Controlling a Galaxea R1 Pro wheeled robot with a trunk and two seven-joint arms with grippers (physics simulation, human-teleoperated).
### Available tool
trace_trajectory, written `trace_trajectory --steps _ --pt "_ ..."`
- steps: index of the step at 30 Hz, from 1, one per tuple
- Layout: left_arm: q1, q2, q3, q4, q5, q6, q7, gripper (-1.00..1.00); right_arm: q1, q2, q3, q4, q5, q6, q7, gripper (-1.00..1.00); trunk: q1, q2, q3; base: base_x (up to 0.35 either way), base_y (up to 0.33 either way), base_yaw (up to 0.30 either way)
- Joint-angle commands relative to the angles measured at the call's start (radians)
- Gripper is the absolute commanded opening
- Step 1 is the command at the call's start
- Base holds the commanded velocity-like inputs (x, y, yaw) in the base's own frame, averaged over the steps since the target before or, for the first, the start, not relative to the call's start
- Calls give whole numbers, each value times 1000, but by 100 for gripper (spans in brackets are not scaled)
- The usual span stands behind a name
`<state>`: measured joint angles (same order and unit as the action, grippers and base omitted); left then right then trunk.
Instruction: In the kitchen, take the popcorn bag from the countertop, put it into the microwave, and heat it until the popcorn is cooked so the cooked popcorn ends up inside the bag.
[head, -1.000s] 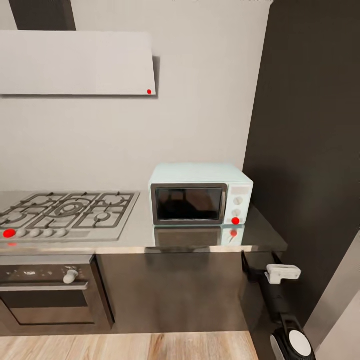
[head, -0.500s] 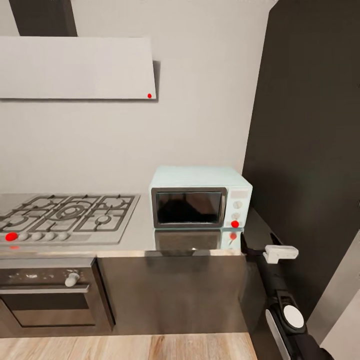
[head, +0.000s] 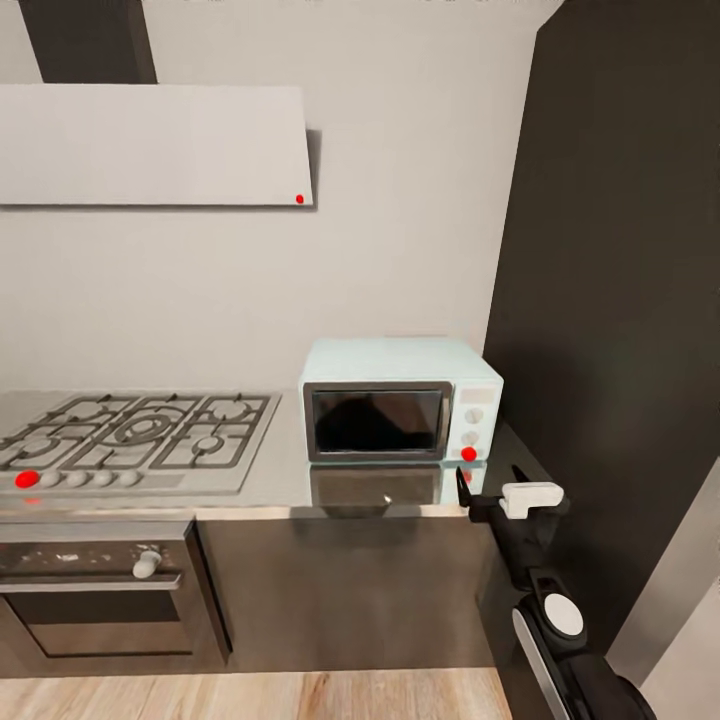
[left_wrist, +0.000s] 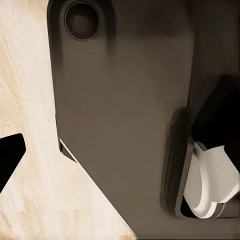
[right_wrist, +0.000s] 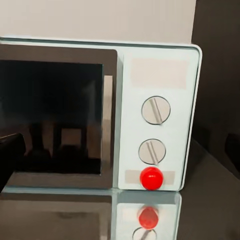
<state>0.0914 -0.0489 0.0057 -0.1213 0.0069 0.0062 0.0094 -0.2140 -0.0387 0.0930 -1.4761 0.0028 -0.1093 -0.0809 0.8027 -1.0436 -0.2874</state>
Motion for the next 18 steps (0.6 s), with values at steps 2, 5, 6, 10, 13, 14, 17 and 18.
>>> trace_trajectory --steps 2,5,6,10,13,14,17,18 --pt "1 0 1 -3 1 1 1 100 -1 -1 4 0 0 -1 -8 100 -8 14 5 0 0 0" --pt "1 0 0 -2 1 1 1 100 -1 -1 4 4 0 1 -8 100 -19 35 15 14 -10 0" --pt "1 0 0 -2 1 1 1 100 -1 -1 4 4 0 1 -8 100 -23 42 18 74 -50 0" --pt "1 0 0 -2 1 1 1 100 -1 -1 4 5 0 17 -8 100 -38 70 30 233 -125 0" --pt "1 0 0 -2 1 1 1 100 -11 -1 4 6 0 87 -8 100 -50 91 40 296 -131 0" --pt "1 0 0 -2 1 1 0 100 -15 -1 4 6 0 98 -8 100 -54 98 43 303 -129 0" --pt "1 -1 0 -3 1 1 1 100 -25 -1 4 10 0 117 -9 100 -65 119 52 302 -121 0" --pt "1 -2 1 -2 1 1 0 100 -35 -1 4 17 0 129 -9 100 -69 126 56 294 -105 0"
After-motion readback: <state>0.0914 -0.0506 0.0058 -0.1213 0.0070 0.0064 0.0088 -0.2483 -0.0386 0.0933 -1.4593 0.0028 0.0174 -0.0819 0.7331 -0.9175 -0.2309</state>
